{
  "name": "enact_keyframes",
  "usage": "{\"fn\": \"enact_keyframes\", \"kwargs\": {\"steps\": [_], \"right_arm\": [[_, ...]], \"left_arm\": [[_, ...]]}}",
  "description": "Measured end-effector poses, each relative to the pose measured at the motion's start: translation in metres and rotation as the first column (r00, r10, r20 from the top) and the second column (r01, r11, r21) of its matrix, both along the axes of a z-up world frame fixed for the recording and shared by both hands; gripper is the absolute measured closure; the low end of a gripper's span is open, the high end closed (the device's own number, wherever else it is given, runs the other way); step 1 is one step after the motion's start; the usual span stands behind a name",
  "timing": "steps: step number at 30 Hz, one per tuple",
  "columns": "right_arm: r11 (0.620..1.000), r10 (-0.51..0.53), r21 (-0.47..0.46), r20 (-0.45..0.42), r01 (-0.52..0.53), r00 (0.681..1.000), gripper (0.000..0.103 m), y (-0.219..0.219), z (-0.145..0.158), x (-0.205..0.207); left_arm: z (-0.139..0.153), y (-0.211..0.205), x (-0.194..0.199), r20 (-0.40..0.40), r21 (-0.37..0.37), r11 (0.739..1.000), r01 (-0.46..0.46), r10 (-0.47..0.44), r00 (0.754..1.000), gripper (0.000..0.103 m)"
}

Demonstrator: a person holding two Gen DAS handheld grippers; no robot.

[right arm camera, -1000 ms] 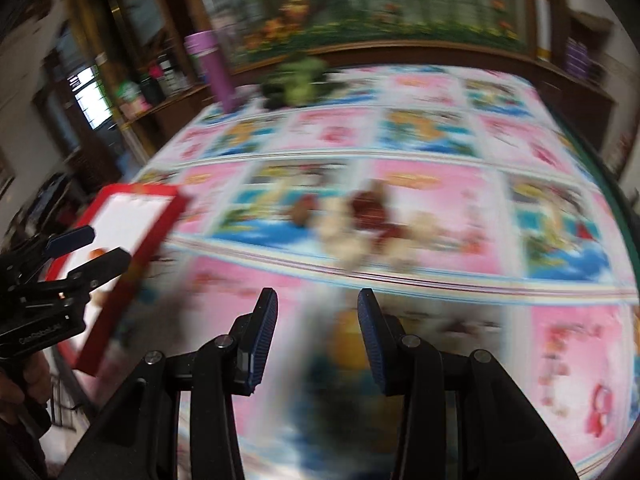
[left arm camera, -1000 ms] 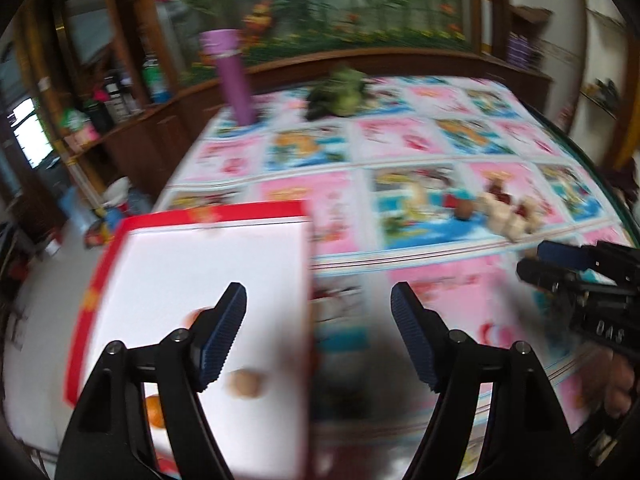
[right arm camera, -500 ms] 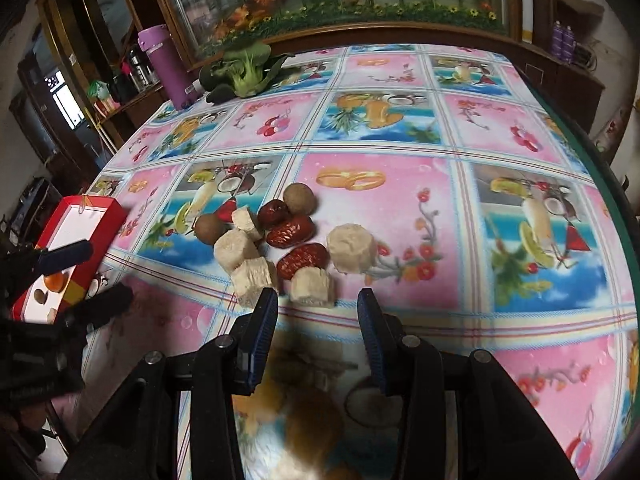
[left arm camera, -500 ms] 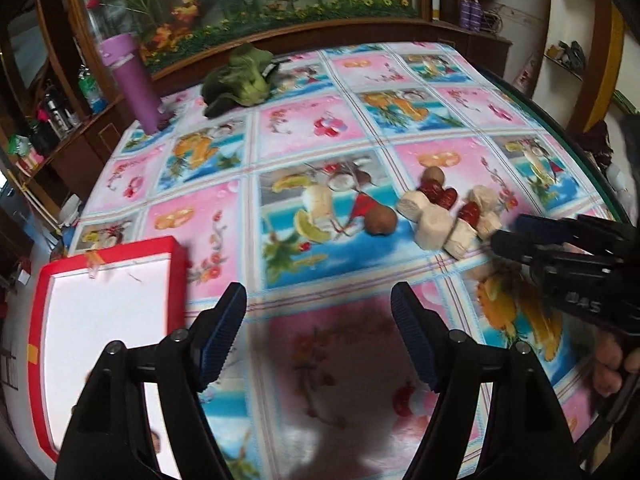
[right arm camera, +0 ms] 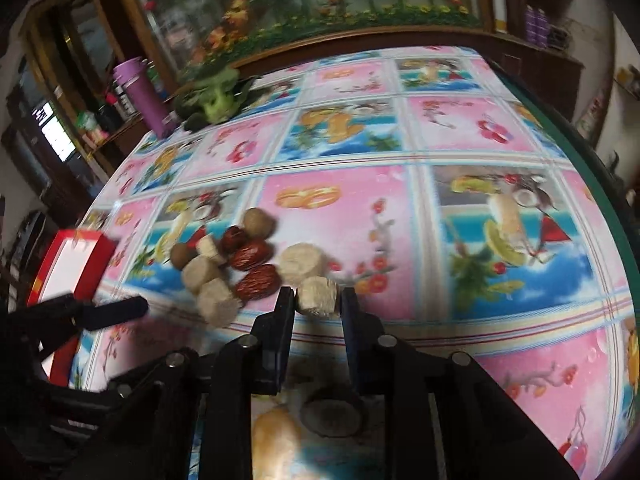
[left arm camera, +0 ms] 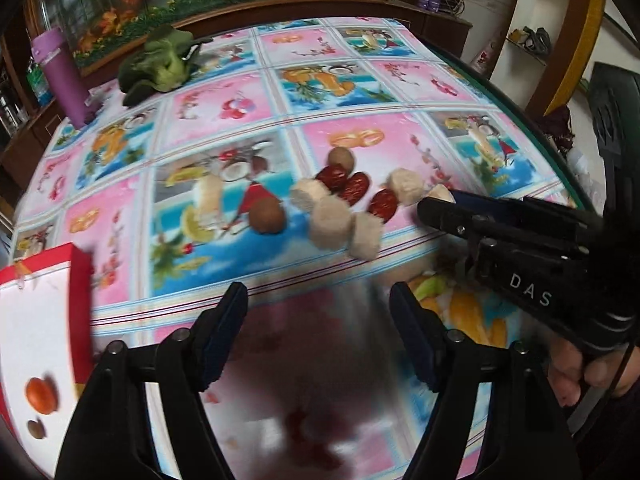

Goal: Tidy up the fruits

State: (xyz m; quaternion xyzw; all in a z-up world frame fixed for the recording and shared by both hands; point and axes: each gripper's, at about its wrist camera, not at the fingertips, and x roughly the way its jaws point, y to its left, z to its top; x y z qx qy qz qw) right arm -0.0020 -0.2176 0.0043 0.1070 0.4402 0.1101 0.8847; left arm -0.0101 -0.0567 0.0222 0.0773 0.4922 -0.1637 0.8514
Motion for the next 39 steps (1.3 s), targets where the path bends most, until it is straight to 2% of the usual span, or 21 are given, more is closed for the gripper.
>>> {"fn": "enact_keyframes", "kwargs": {"steps": [2, 3, 5, 10, 12, 17, 24, 28, 31, 39], "right_arm": [[1.0, -0.012, 0.026, -0.025, 0.013, 1.0, 0.08, -0.005, -0.003, 0.002], [0.999, -0.018, 0.03, -0.031, 0.019, 0.999, 0.08, -0.006, -0.004, 0.002], [0.999, -0.026, 0.047, -0.037, 0.028, 0.999, 0.08, -0.009, -0.004, 0.002], [0.996, -0.019, 0.088, -0.045, 0.023, 0.999, 0.08, -0.011, -0.003, 0.002], [0.995, -0.017, 0.095, -0.05, 0.022, 0.999, 0.08, -0.011, -0.004, 0.003], [0.995, -0.016, 0.097, -0.052, 0.021, 0.998, 0.08, -0.011, -0.005, 0.004], [0.995, -0.012, 0.094, -0.038, 0.016, 0.999, 0.08, -0.009, -0.005, 0.003], [0.995, -0.01, 0.095, 0.013, 0.009, 1.0, 0.08, -0.008, 0.002, -0.002], [0.992, 0.004, 0.127, 0.032, -0.008, 0.999, 0.08, -0.005, 0.006, -0.006], [0.979, 0.047, 0.2, 0.004, -0.047, 0.999, 0.081, 0.023, 0.004, -0.023]], "left_arm": [[-0.002, -0.008, 0.003, -0.023, -0.022, 1.0, 0.016, -0.016, 1.0, 0.039], [-0.004, -0.012, 0.005, -0.035, -0.029, 0.999, 0.02, -0.021, 0.999, 0.049], [-0.009, -0.019, 0.01, -0.061, -0.04, 0.999, 0.025, -0.027, 0.998, 0.062], [-0.013, -0.026, 0.026, -0.071, -0.058, 0.998, 0.008, -0.012, 0.997, 0.065], [-0.013, -0.028, 0.031, -0.074, -0.069, 0.998, 0.01, -0.015, 0.997, 0.072], [-0.015, -0.034, 0.036, -0.062, -0.074, 0.997, 0.016, -0.02, 0.998, 0.083], [-0.015, -0.03, 0.037, -0.042, -0.091, 0.996, 0.007, -0.011, 0.999, 0.083], [-0.014, -0.028, 0.034, -0.046, -0.112, 0.994, -0.003, -0.002, 0.999, 0.083], [-0.009, -0.024, 0.021, -0.025, -0.11, 0.994, -0.002, -0.001, 1.0, 0.083], [0.012, 0.015, -0.025, 0.031, -0.145, 0.989, -0.026, 0.031, 0.999, 0.083]]}}
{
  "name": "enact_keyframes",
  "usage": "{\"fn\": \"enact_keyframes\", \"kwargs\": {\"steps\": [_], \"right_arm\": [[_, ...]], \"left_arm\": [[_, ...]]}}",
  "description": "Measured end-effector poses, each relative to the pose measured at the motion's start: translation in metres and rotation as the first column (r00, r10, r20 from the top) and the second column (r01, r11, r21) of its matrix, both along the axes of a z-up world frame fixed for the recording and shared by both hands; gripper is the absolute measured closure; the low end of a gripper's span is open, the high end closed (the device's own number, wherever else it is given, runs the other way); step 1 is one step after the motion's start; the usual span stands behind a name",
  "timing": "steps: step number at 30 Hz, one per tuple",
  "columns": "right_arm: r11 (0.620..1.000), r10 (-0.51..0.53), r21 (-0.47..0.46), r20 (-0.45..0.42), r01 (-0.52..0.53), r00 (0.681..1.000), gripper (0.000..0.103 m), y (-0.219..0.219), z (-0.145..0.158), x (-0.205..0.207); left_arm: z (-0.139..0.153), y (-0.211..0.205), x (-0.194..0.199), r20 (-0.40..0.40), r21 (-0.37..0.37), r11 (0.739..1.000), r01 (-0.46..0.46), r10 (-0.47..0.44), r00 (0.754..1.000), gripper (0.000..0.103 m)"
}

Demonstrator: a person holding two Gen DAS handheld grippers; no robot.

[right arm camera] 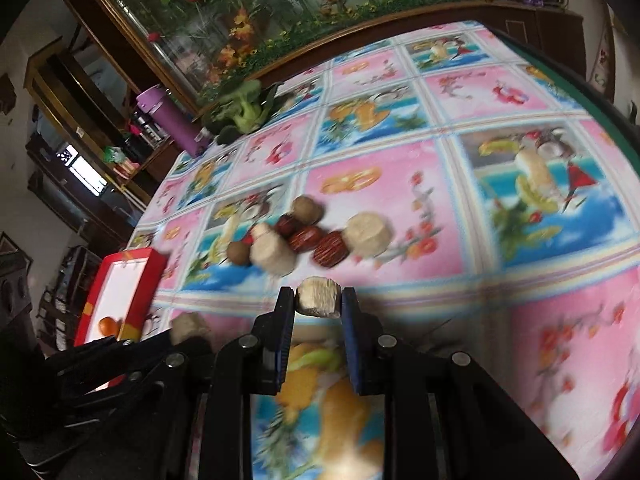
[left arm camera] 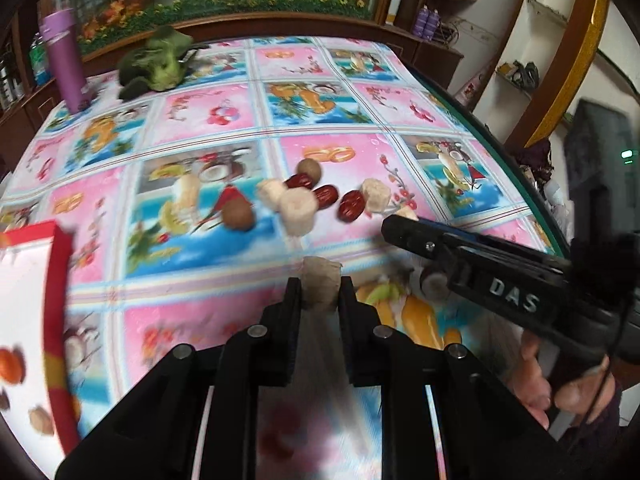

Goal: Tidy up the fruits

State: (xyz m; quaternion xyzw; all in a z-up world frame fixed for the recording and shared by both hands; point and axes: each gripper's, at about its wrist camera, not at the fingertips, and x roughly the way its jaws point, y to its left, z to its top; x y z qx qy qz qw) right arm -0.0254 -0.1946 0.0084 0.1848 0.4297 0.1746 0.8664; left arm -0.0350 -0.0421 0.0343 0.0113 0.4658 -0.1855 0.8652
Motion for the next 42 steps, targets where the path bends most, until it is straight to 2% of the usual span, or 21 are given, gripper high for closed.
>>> {"fn": "enact_keyframes", "kwargs": {"steps": [7, 12, 17, 22, 25, 29, 32, 37, 42], "right_arm": [[0.988, 0.152, -0.025, 0.021, -0.152, 0.988, 0.081, 0.075, 0.016, -0.014], [0.954, 0.295, -0.062, 0.04, -0.292, 0.955, 0.081, 0.148, 0.031, -0.023], [0.91, 0.409, -0.1, 0.063, -0.402, 0.911, 0.081, 0.217, 0.043, -0.03], [0.862, 0.5, -0.135, 0.057, -0.489, 0.864, 0.081, 0.278, 0.041, -0.038], [0.836, 0.538, -0.156, 0.04, -0.526, 0.842, 0.081, 0.308, 0.035, -0.041], [0.812, 0.569, -0.169, 0.015, -0.559, 0.822, 0.081, 0.33, 0.026, -0.044], [0.796, 0.587, -0.181, 0.003, -0.577, 0.809, 0.081, 0.342, 0.02, -0.053], [0.777, 0.607, -0.193, -0.024, -0.599, 0.794, 0.081, 0.355, 0.01, -0.059], [0.766, 0.617, -0.208, -0.032, -0.609, 0.787, 0.081, 0.36, 0.004, -0.061]], "left_arm": [[0.023, 0.052, -0.035, 0.074, -0.025, 0.997, -0.077, 0.079, 0.994, 0.083], [0.038, 0.112, -0.052, 0.127, -0.043, 0.98, -0.194, 0.198, 0.972, 0.083], [0.051, 0.177, -0.067, 0.179, -0.045, 0.946, -0.322, 0.325, 0.929, 0.083], [0.056, 0.232, -0.078, 0.214, -0.031, 0.899, -0.438, 0.434, 0.875, 0.083], [0.051, 0.266, -0.082, 0.213, -0.012, 0.86, -0.51, 0.5, 0.839, 0.083], [0.037, 0.301, -0.086, 0.193, 0.018, 0.816, -0.578, 0.564, 0.803, 0.083], [0.025, 0.317, -0.086, 0.168, 0.038, 0.795, -0.605, 0.592, 0.788, 0.083], [0.013, 0.335, -0.086, 0.141, 0.05, 0.771, -0.635, 0.624, 0.769, 0.083], [0.005, 0.344, -0.085, 0.127, 0.066, 0.763, -0.642, 0.632, 0.764, 0.083]]}}
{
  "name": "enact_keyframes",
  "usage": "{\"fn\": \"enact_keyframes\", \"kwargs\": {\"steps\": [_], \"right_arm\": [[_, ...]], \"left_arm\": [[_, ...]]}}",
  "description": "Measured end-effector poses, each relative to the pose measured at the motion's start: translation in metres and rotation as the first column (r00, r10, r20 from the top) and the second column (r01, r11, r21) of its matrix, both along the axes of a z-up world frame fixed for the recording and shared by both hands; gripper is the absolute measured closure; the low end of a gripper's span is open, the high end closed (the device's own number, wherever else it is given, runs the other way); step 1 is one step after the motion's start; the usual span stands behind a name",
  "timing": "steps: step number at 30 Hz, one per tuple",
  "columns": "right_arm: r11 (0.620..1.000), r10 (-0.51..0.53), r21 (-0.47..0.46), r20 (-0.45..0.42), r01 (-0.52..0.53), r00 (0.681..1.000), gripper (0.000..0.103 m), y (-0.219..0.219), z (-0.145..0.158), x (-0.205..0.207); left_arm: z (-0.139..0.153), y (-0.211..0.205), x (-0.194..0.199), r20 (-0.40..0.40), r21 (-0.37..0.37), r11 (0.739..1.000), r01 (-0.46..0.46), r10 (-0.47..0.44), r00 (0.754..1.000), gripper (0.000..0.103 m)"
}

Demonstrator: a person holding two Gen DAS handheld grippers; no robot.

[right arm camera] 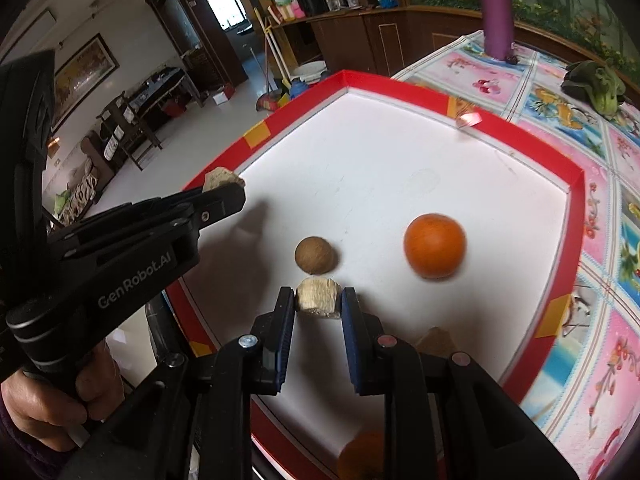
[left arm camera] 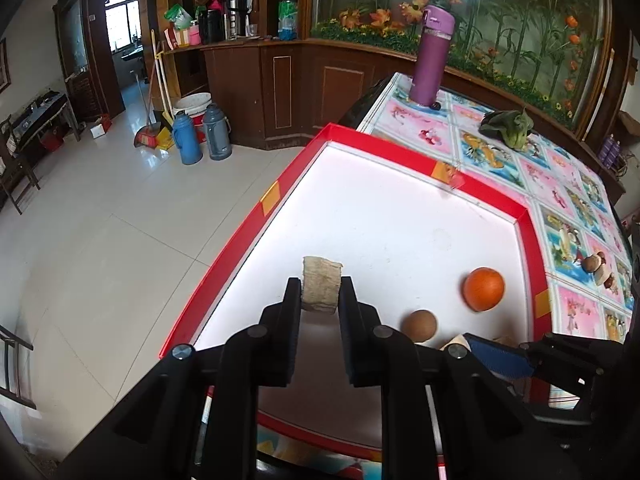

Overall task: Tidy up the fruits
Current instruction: 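Lower both pale cubes into the tray and open both grippers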

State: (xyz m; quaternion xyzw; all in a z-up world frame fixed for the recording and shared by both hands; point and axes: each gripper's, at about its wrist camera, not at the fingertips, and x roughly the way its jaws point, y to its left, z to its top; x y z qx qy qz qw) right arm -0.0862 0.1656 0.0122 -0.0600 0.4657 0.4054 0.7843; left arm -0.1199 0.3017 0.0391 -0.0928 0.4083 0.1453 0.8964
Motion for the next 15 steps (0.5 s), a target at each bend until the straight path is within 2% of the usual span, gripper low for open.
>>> {"fn": "enact_keyframes", "kwargs": {"steps": [15], "right_arm": [[0.998, 0.051, -0.027, 0.062, -0.05, 0.997, 0.081, 0.026, 0.001, -0.007]], "left_arm": [[-0.015, 0.016, -0.002, -0.047, -0.002, 1.0, -0.029, 0.029, 0.998, 0.083]]}}
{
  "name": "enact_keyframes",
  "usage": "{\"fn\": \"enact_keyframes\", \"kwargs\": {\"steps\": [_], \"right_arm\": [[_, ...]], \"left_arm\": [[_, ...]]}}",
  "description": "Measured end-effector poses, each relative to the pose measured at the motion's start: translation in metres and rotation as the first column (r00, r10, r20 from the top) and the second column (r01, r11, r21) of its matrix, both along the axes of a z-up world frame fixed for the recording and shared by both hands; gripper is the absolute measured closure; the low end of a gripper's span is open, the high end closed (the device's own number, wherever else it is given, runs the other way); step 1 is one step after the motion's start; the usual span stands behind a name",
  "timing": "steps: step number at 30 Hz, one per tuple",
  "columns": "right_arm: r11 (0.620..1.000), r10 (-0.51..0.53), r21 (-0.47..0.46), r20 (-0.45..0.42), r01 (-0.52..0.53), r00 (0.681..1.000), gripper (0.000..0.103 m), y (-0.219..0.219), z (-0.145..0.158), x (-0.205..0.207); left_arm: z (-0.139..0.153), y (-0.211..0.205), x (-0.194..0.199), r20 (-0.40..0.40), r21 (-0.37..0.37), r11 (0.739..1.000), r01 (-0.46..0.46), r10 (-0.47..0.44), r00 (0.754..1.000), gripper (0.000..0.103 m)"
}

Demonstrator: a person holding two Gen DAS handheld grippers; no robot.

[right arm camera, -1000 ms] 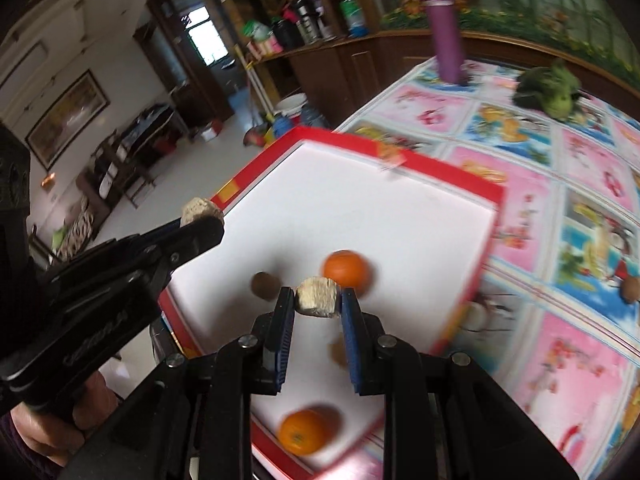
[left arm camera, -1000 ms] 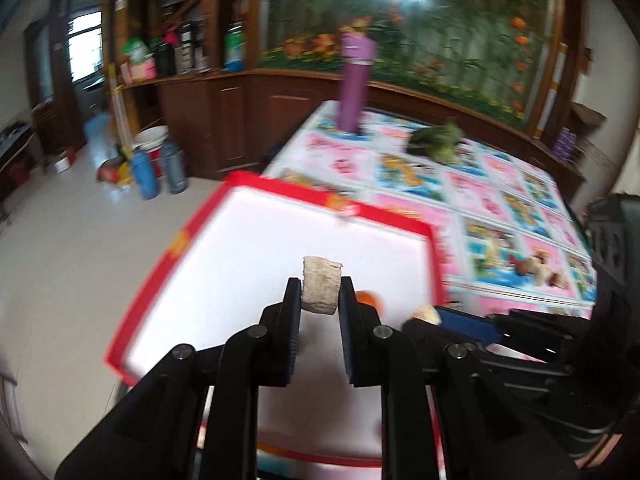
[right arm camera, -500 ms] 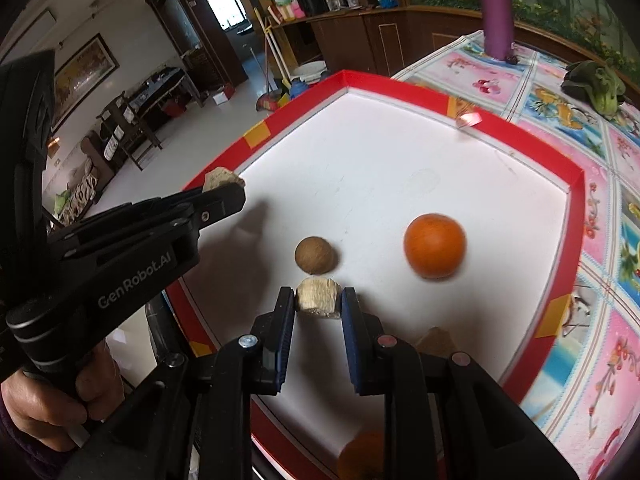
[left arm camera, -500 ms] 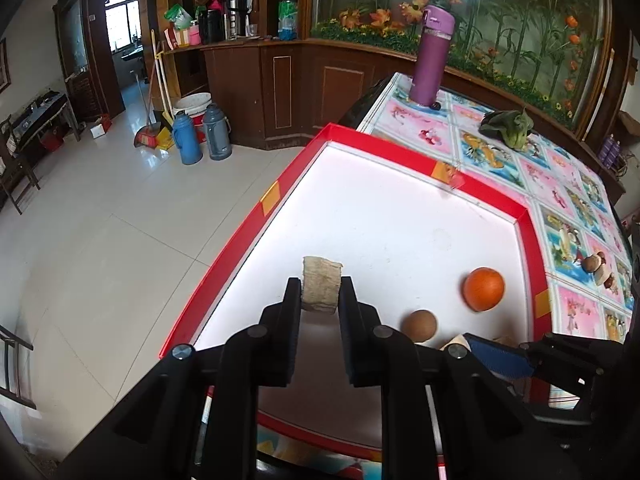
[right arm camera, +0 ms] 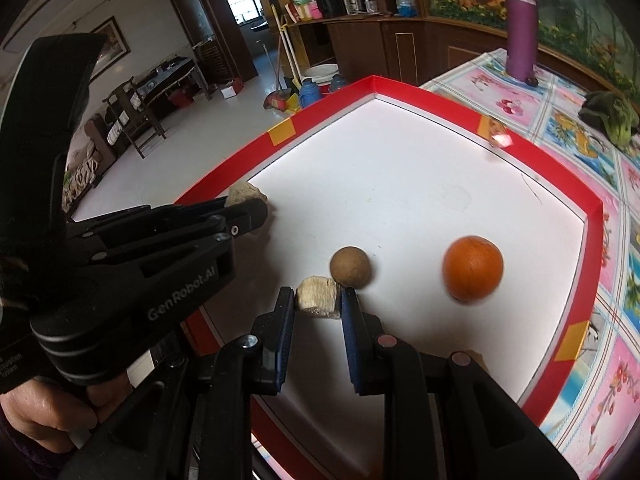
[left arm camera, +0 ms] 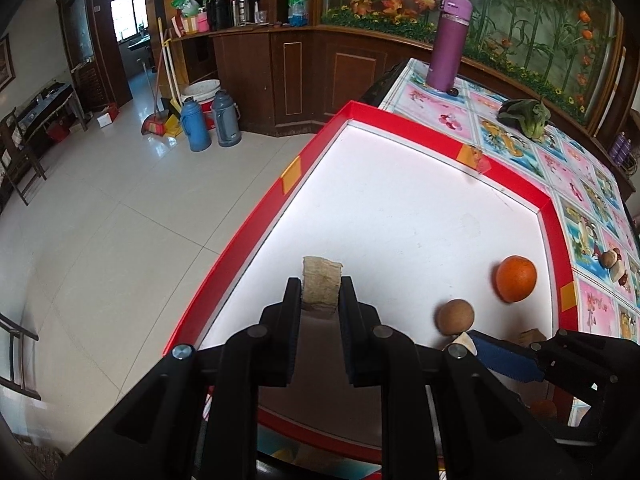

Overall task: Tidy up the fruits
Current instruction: 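Lower both pale cubes into the tray and open both grippers, then move both grippers back to the fruit pile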

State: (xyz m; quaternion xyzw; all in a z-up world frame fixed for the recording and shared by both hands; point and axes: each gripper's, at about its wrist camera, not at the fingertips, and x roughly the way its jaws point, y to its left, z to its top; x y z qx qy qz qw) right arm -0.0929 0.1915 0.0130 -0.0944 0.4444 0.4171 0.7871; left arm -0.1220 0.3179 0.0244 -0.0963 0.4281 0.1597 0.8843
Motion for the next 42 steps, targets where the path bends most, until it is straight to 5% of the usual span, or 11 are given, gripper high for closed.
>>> {"fn": "enact_keyframes", "kwargs": {"steps": [15, 18, 23, 33, 42], "right_arm": [[0.993, 0.041, -0.11, 0.073, -0.032, 0.996, 0.077, 0.02, 0.003, -0.008], [0.992, 0.035, -0.124, 0.066, -0.027, 0.997, 0.051, 0.017, 0.004, -0.005], [1.0, 0.001, -0.027, 0.062, 0.0, 0.998, 0.049, -0.006, 0.018, 0.003], [0.981, -0.182, 0.091, 0.112, 0.173, 0.977, 0.049, -0.123, 0.044, 0.024], [0.896, -0.443, 0.074, 0.119, 0.437, 0.888, 0.049, -0.282, 0.028, 0.036]], "left_arm": [[-0.005, 0.005, -0.001, -0.04, 0.013, 0.999, -0.031, 0.032, 0.999, 0.082], [-0.005, 0.005, -0.001, -0.049, 0.011, 0.999, -0.037, 0.038, 0.998, 0.081], [0.002, 0.006, -0.004, -0.039, 0.019, 0.998, -0.063, 0.064, 0.997, 0.048], [0.046, -0.037, -0.01, 0.059, 0.12, 0.992, -0.026, 0.019, 0.998, 0.023], [0.058, -0.139, 0.024, 0.055, 0.161, 0.963, 0.216, -0.228, 0.972, 0.022]]}}
